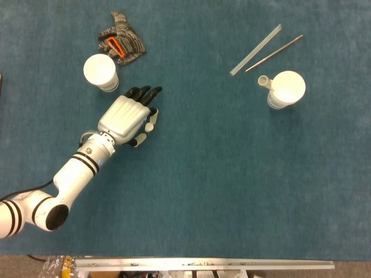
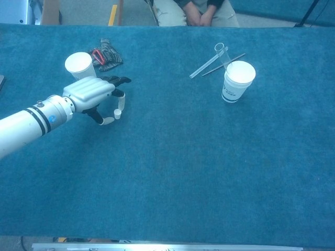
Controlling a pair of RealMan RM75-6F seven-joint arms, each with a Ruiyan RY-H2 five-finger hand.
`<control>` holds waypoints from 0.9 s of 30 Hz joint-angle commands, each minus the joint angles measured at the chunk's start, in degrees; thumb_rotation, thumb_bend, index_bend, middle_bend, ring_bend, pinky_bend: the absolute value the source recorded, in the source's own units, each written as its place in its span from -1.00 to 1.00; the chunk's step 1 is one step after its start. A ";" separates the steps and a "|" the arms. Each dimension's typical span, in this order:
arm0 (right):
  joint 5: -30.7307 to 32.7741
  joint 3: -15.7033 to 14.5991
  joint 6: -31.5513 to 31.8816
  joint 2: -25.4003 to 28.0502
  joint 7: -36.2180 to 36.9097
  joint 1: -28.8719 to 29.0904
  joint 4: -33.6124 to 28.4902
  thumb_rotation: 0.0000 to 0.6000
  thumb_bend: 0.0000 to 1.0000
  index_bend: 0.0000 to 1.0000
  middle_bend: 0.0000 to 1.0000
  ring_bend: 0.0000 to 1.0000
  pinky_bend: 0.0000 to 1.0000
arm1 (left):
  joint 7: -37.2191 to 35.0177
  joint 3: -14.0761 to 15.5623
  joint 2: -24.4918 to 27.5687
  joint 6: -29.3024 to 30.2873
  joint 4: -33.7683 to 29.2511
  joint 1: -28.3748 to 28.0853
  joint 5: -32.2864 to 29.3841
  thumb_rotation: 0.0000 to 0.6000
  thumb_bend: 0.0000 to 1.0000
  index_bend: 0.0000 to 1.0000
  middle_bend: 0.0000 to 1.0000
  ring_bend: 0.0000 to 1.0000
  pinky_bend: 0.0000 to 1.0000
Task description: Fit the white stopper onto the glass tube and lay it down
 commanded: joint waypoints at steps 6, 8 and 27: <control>0.18 0.12 -0.06 0.03 0.21 -0.01 0.21 1.00 -0.35 -0.54 -0.73 -0.93 -0.65 | -0.60 -0.11 -0.33 0.23 0.74 -0.15 -0.03 1.00 -0.42 -0.14 -1.00 -1.00 -1.00; 0.22 0.14 -0.11 0.00 0.22 0.01 0.27 1.00 -0.35 -0.54 -0.73 -0.93 -0.65 | -0.77 -0.10 -0.35 0.22 0.89 -0.18 -0.02 1.00 -0.41 -0.12 -1.00 -1.00 -1.00; 0.68 0.30 0.22 0.11 -0.26 -0.18 -0.13 1.00 -0.35 -0.54 -0.73 -0.93 -0.65 | -2.13 0.06 -1.48 0.42 2.55 -0.31 0.45 1.00 -0.41 -0.04 -0.95 -1.00 -1.00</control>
